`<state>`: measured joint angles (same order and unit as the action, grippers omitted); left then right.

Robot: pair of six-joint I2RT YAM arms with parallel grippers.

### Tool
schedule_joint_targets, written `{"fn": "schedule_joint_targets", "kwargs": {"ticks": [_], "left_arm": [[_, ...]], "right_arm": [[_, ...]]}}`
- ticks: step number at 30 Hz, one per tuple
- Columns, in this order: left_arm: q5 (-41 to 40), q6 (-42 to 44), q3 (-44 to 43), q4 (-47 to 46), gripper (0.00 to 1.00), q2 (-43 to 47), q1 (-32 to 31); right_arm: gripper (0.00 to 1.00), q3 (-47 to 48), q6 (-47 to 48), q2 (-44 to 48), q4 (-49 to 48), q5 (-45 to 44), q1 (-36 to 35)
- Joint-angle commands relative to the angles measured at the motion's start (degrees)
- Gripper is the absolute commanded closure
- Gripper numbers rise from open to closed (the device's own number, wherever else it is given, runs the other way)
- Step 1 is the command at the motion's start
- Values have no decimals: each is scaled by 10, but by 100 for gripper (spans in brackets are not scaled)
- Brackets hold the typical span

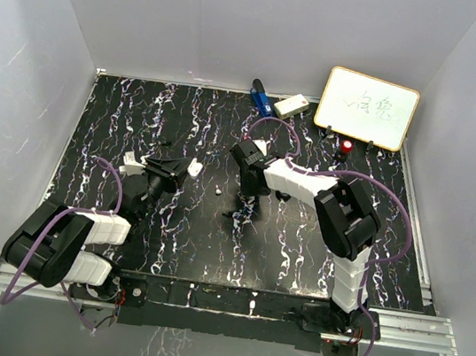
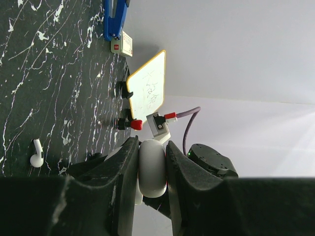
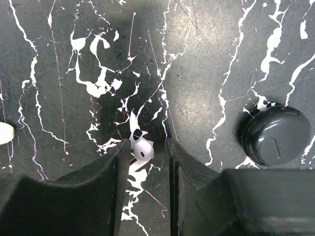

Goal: Insert the wireless bluetooth earbuds into the charging case
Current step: Pick up the earbud from the center of the board.

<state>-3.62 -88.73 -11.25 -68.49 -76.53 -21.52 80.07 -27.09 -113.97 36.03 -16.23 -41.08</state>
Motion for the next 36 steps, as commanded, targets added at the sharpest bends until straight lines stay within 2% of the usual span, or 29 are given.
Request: {"fn": "schedule_joint_targets", "kwargs": {"ticks": [1, 14, 36], "left_arm": [[4, 2, -9, -11, 100, 6, 2], [6, 3, -9, -11, 100, 5, 2], [9, 4, -15, -9, 100, 5, 2]], "right_arm": [[67, -8, 2, 3, -15, 12, 4], [66, -16, -3, 8, -18, 26, 5], [67, -28, -4, 16, -9, -2, 26]]}}
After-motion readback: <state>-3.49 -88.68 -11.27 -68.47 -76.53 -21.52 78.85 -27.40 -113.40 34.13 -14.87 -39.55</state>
